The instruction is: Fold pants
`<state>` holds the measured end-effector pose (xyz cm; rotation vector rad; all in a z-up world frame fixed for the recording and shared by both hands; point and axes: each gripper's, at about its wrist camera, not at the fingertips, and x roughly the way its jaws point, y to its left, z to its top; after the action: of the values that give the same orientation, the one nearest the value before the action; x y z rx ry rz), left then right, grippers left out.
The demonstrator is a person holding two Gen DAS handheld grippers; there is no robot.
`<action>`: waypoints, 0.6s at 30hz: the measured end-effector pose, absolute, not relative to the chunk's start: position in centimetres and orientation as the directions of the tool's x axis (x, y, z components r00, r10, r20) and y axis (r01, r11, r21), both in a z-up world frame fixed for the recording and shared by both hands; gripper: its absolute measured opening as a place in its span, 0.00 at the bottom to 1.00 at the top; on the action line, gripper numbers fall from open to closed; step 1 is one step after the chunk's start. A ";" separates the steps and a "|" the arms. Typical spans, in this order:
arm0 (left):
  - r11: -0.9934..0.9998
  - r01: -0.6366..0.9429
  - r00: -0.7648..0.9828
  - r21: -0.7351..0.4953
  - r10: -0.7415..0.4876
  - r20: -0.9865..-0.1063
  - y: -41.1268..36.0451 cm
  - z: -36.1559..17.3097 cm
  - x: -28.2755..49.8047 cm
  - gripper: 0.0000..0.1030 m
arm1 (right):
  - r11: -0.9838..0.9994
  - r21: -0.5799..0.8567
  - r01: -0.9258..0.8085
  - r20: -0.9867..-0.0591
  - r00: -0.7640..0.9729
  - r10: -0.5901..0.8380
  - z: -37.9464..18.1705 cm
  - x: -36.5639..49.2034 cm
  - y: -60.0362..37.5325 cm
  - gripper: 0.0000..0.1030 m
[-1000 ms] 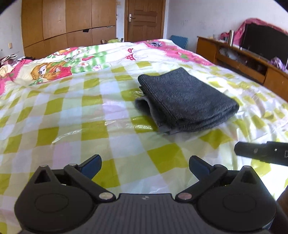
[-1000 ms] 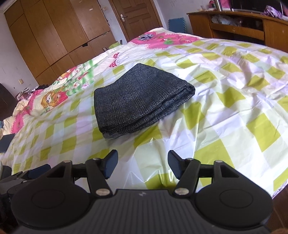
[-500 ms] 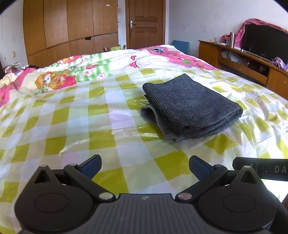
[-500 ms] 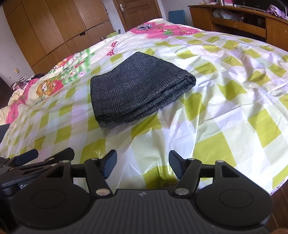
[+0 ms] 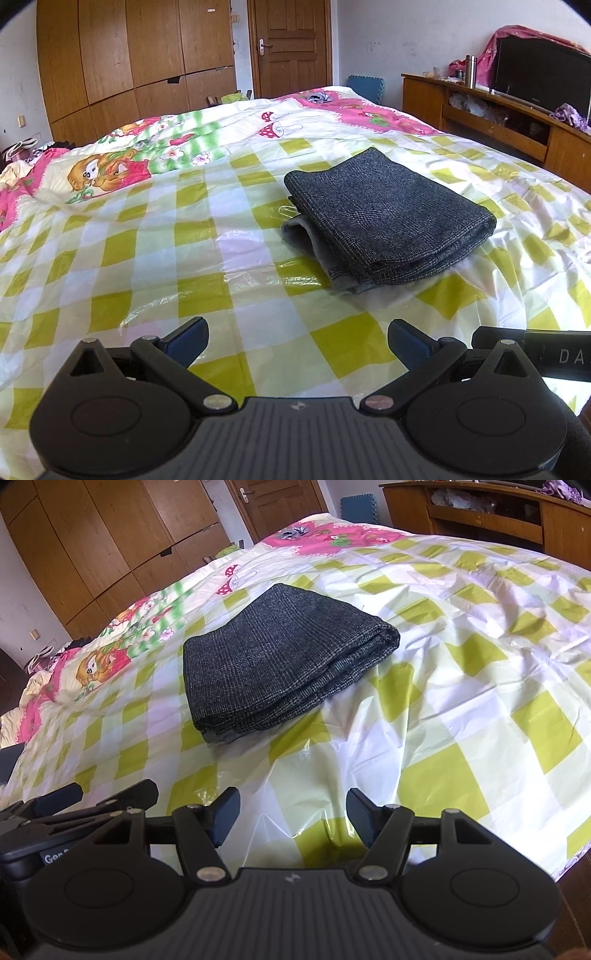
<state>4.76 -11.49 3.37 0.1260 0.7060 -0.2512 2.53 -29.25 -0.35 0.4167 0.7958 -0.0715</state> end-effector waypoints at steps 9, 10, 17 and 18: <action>0.968 0.252 0.702 -0.013 -0.192 -0.685 -11.2 2.9 5.2 1.00 | 0.916 0.338 0.215 -0.706 0.701 0.096 -0.3 2.5 -29.3 0.63; 0.968 0.251 0.702 -0.013 -0.191 -0.686 -11.2 2.9 5.2 1.00 | 0.916 0.337 0.215 -0.706 0.702 0.095 -0.3 2.5 -29.3 0.63; 0.964 0.264 0.692 -0.018 -0.202 -0.693 -11.4 2.8 5.2 1.00 | 0.917 0.336 0.215 -0.706 0.702 0.094 -0.3 2.5 -29.2 0.64; 0.964 0.265 0.690 -0.019 -0.204 -0.694 -11.4 2.8 5.2 1.00 | 0.917 0.336 0.215 -0.707 0.701 0.094 -0.3 2.6 -29.2 0.64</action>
<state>5.16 -11.40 2.81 0.0849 0.7655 -0.2625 2.56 -29.24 -0.33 0.4158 0.7970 -0.0696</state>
